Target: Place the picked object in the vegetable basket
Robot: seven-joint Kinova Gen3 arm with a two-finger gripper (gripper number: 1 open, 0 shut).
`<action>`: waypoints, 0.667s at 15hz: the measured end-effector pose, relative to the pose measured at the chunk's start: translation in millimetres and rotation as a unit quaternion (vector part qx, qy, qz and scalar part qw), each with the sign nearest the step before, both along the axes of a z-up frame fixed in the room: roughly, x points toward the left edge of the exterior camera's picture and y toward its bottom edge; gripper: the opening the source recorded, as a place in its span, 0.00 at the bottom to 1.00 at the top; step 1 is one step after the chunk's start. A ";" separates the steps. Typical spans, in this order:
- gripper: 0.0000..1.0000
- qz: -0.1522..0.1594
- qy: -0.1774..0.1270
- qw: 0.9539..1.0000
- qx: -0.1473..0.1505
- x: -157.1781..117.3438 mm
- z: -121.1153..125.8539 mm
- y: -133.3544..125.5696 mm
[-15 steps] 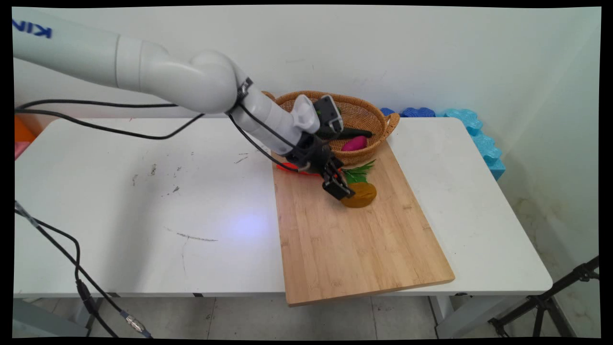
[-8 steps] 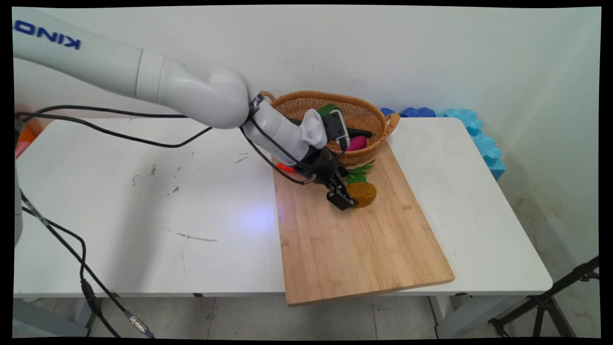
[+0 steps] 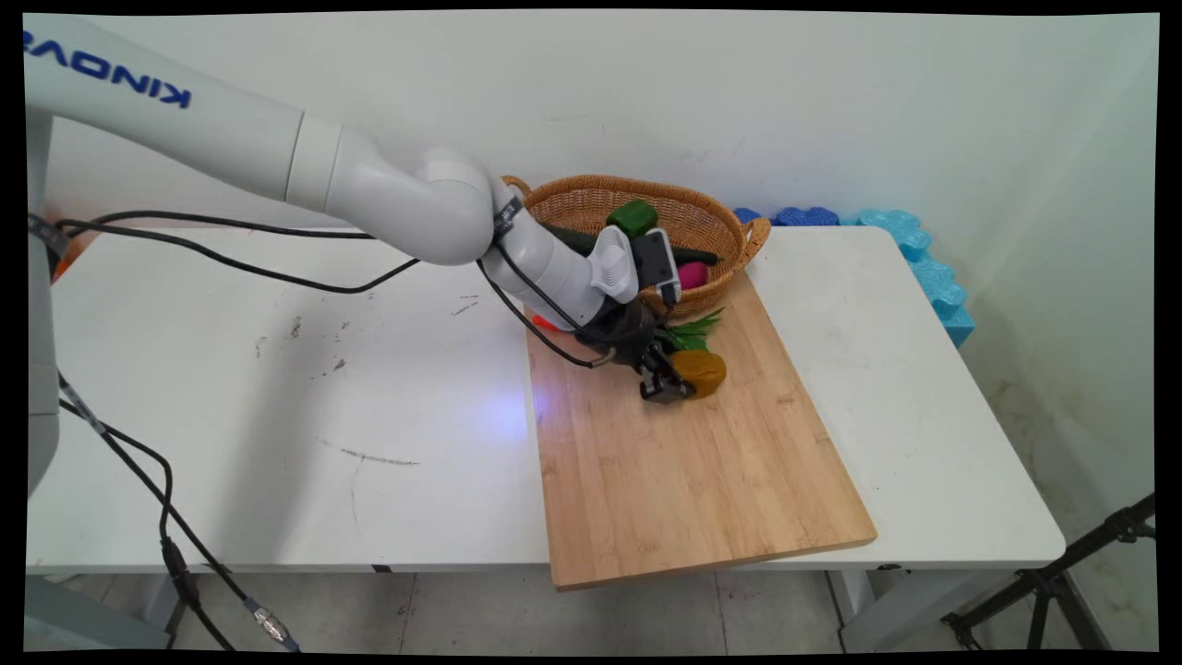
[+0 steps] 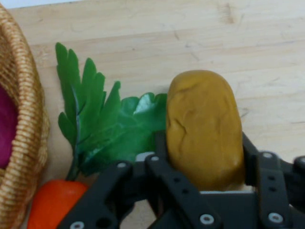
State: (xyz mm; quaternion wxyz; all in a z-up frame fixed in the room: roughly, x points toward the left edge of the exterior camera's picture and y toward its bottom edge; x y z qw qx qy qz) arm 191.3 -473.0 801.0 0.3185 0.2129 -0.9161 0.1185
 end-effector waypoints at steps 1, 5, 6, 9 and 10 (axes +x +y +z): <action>0.00 -0.002 -0.001 1.000 0.000 -0.3 -1.6 -0.2; 0.00 -0.011 0.000 1.000 0.003 -0.9 -4.4 1.5; 0.00 -0.013 0.001 1.000 0.004 -0.5 -3.7 2.2; 0.00 -0.017 0.004 1.000 0.005 0.8 0.1 3.7; 0.00 -0.018 0.006 1.000 0.004 1.6 3.1 3.9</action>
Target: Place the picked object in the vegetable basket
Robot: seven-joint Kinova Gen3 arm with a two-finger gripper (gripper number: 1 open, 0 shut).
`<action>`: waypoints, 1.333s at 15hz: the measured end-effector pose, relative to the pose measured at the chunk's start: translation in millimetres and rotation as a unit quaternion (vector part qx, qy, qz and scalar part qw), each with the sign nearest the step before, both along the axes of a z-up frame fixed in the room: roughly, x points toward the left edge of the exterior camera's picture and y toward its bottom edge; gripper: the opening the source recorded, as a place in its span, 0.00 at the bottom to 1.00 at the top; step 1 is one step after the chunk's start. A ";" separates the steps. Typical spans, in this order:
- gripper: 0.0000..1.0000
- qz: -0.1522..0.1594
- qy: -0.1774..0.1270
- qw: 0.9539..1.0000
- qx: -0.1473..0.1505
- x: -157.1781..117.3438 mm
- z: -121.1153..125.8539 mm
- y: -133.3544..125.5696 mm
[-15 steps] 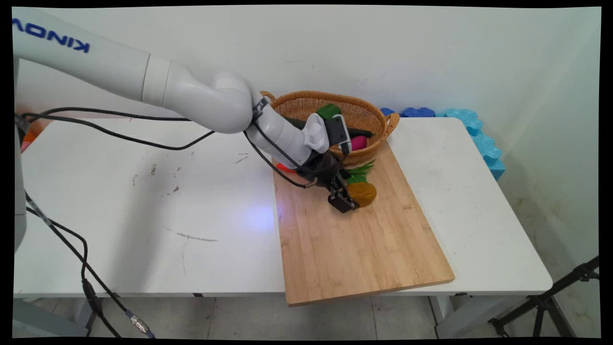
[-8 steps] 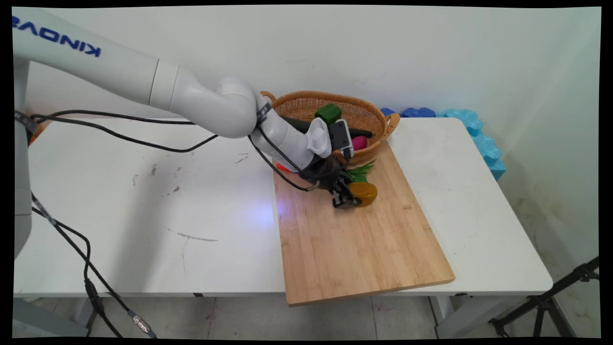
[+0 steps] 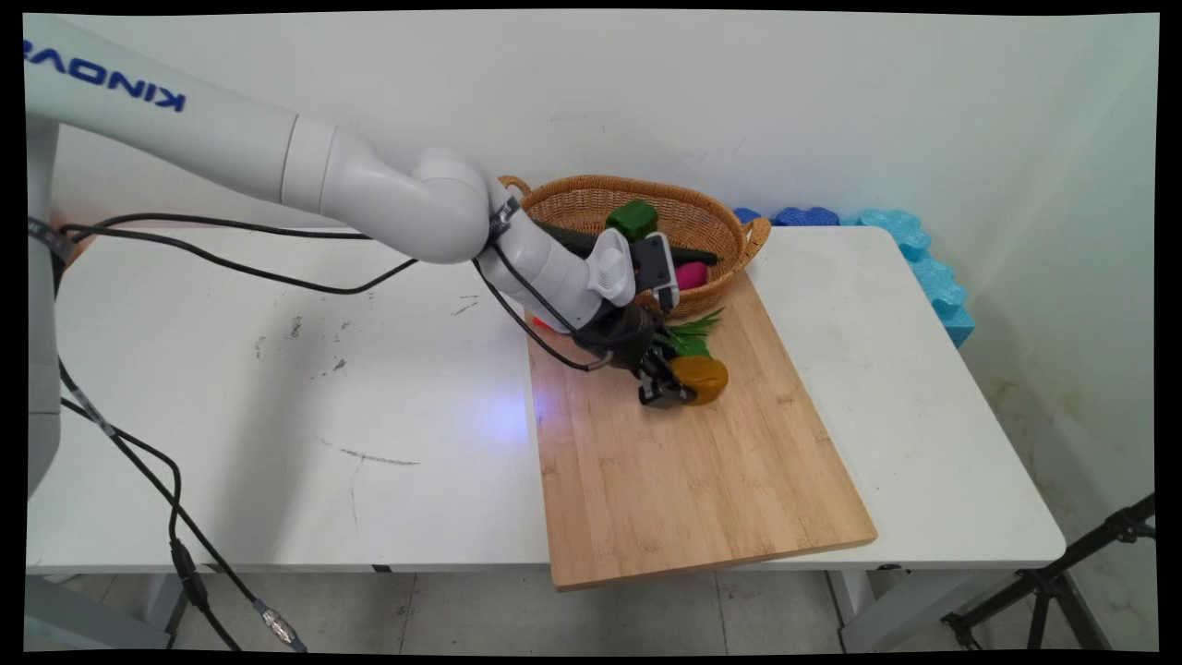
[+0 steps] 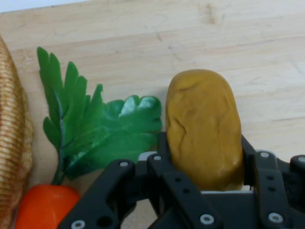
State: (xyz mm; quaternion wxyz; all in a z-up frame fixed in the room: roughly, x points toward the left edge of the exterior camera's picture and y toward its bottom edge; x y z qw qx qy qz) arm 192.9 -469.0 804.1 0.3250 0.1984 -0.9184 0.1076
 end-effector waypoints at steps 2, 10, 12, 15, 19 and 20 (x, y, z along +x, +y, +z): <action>0.00 -0.001 0.004 1.000 -0.003 2.1 9.6 -0.6; 0.00 0.015 0.003 0.999 -0.030 20.9 59.9 -14.9; 0.00 0.021 -0.001 0.999 -0.038 28.2 72.0 -19.9; 0.00 0.032 -0.008 0.998 -0.050 40.6 86.4 -28.7; 0.00 0.051 -0.023 0.996 -0.070 65.3 103.1 -46.4; 0.00 0.053 -0.025 0.996 -0.072 69.0 104.0 -49.1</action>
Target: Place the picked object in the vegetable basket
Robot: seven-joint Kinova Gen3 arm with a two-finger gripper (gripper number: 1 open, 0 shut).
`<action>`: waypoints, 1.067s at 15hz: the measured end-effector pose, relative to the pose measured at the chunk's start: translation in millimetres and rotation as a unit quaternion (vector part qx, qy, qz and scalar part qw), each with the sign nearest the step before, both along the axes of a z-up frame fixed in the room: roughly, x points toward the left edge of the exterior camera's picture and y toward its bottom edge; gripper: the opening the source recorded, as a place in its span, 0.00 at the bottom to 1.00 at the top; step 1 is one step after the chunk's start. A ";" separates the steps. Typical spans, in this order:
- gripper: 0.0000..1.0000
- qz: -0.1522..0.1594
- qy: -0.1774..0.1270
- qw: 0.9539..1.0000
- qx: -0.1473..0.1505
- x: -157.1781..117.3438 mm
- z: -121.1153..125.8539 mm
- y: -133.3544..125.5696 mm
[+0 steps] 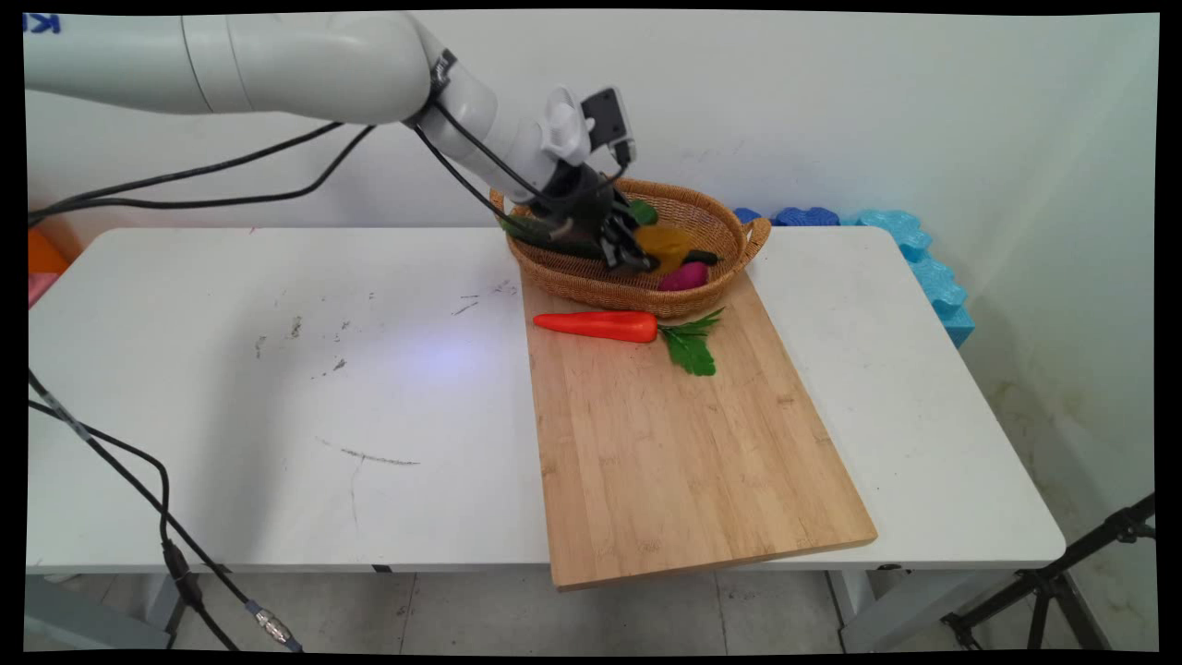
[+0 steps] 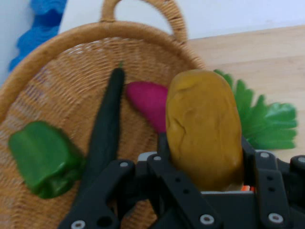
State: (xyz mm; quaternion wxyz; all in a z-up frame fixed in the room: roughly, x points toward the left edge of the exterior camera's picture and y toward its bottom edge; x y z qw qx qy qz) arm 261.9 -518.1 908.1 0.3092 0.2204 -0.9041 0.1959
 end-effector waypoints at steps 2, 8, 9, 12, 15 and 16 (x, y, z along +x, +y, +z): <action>0.00 0.010 -0.005 1.000 -0.004 11.4 -0.2 -7.9; 0.00 0.037 -0.006 0.999 0.011 34.6 -21.9 -21.6; 0.00 0.040 -0.005 0.999 0.014 36.6 -26.0 -23.1; 1.00 0.045 -0.001 0.999 0.022 40.8 -36.1 -26.2; 1.00 0.046 0.002 0.999 0.028 43.5 -43.1 -27.8; 1.00 0.045 0.004 0.999 0.029 44.2 -44.7 -28.0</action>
